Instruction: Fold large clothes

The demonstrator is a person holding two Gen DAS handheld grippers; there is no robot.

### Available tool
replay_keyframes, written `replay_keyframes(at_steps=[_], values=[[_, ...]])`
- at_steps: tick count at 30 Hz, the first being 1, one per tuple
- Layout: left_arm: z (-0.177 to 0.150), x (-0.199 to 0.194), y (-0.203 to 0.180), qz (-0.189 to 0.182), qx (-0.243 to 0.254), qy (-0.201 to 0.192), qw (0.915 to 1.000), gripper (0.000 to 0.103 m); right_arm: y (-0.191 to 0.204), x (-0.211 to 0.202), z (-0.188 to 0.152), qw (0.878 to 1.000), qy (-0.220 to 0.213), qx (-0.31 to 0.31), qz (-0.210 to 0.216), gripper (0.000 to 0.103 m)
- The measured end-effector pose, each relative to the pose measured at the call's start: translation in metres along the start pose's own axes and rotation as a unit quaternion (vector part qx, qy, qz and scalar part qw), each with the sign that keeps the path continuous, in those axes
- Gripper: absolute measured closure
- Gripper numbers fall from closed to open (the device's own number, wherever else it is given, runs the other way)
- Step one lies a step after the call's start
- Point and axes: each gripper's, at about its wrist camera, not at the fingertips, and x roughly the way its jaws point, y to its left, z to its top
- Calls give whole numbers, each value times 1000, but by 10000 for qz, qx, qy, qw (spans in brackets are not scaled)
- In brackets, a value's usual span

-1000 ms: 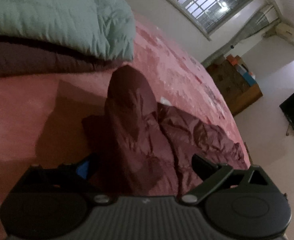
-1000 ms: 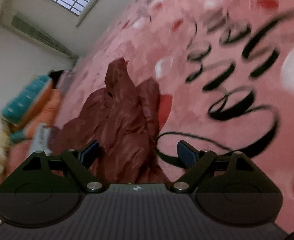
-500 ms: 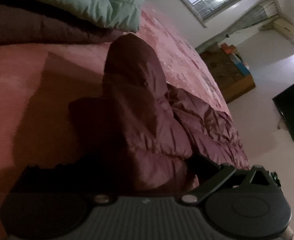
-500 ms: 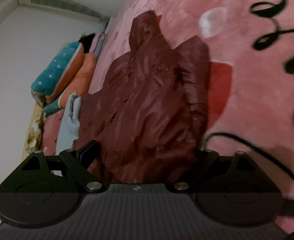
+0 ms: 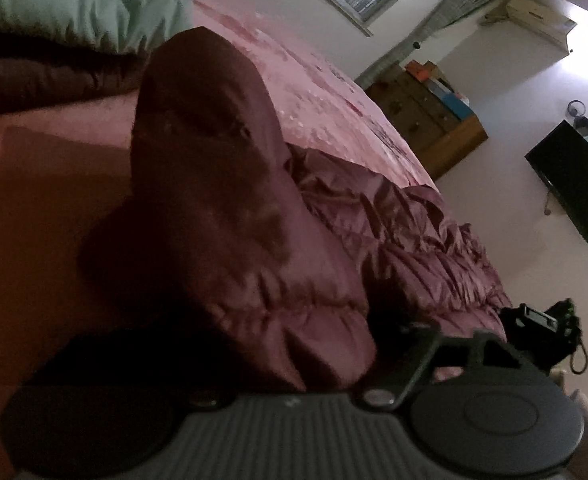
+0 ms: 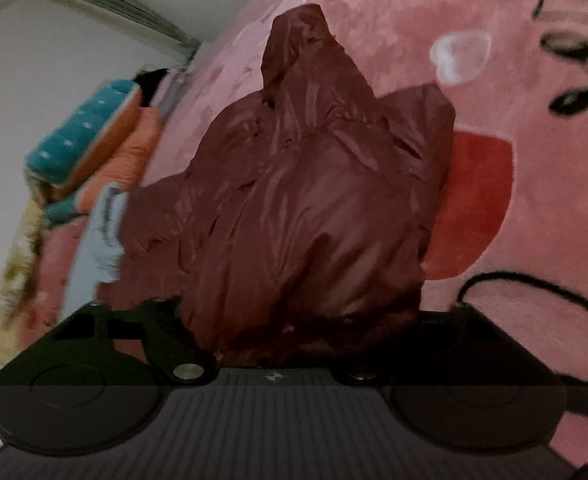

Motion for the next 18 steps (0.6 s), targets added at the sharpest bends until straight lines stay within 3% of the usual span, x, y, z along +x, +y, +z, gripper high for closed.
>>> replay_keyframes(at_steps=[2,7,12,18], values=[[-1,-4,-3,31,27,-43,10000,49,21,-4,-4,9987,-197,-299,-361,35],[3,-24,-15,94,228,-217,9995,69,80,-12,-17,9852,-648,-1178,-1061,53],[12,-56,-23,-17,262,-493,9984,76,131,-24,-31,9648,-1061,-1955,-1399,60],[30,-125,-25,-92,316,-1099,9934,77,183,-42,-38,9450,-1494,-2618,-1269,64]])
